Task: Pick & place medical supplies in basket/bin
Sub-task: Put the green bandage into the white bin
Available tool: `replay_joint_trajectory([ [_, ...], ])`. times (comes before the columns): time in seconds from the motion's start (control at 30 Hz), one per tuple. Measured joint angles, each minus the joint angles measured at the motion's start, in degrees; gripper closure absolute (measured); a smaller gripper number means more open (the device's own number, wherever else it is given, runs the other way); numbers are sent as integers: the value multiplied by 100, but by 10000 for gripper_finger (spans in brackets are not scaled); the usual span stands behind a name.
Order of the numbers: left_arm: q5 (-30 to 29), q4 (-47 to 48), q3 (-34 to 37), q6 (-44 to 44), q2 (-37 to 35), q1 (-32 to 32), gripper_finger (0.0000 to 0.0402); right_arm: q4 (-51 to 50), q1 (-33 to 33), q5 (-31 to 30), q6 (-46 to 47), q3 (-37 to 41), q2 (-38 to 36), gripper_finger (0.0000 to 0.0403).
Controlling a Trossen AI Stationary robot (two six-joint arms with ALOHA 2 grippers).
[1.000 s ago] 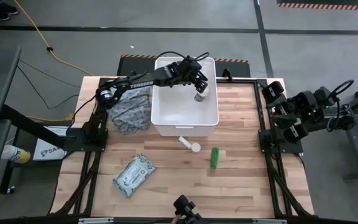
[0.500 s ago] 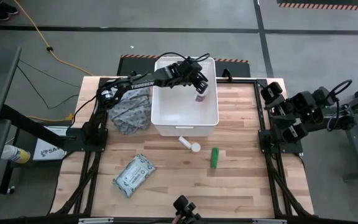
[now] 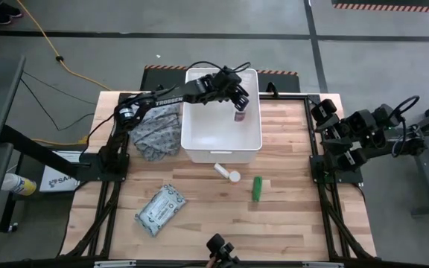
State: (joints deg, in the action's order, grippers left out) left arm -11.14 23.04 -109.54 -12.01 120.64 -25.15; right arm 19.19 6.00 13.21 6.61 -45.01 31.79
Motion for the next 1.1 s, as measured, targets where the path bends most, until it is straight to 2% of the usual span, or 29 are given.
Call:
replay_joint_trajectory([
  [0.2,10,7,0,294,-616,2,206,-12,-1,1,-4,0,-2,263],
  [0.53,110,-36,0,326,-2242,304,206,-16,0,7,-52,0,-2,263],
  [0.7,132,-3,-2,566,-2854,839,206,-18,-1,125,-44,0,-1,263],
  [0.8,138,-17,-4,762,-3094,1273,206,-22,0,479,89,0,0,263],
  [0.97,134,-10,-2,790,-3333,2019,206,-164,0,1002,508,0,0,263],
  [1.1,124,120,-2,791,-3382,2568,206,-682,4,1082,840,0,6,263],
])
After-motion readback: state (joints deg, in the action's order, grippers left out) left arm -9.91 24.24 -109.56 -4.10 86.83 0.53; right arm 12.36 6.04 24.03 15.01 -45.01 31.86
